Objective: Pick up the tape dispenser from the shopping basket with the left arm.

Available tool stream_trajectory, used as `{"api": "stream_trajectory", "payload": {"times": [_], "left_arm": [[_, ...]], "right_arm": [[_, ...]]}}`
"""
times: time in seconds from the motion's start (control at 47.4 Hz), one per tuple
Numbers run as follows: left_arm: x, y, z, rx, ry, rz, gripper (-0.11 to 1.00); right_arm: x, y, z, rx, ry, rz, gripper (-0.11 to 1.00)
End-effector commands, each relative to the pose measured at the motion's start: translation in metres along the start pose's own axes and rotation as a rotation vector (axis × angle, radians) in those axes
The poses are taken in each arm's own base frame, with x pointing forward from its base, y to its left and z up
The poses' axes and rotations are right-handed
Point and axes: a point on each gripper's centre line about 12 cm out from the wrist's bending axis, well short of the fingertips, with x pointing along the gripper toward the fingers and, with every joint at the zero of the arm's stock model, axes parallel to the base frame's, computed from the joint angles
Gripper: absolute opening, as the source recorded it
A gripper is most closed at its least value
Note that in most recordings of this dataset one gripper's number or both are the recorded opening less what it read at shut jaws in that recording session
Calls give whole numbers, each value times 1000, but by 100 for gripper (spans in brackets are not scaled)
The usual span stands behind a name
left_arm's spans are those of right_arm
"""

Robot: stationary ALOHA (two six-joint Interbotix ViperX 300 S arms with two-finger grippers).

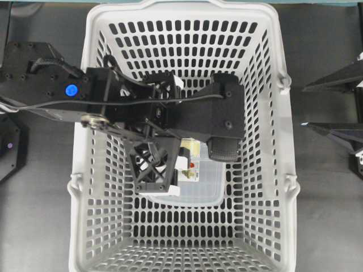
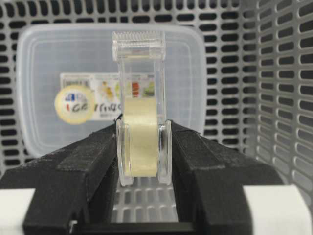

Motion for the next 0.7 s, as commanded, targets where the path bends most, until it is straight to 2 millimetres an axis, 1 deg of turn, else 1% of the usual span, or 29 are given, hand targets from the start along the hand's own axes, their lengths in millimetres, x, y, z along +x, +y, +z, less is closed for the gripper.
{"api": "stream_trajectory", "payload": {"times": [0.0, 0.675], "left_arm": [[-15, 0, 4, 2, -42, -1, 28], [-11, 0, 1, 3, -28, 0, 28]], "right_arm": [[1, 0, 4, 3, -14, -1, 73], [1, 0, 4, 3, -14, -1, 73]]}}
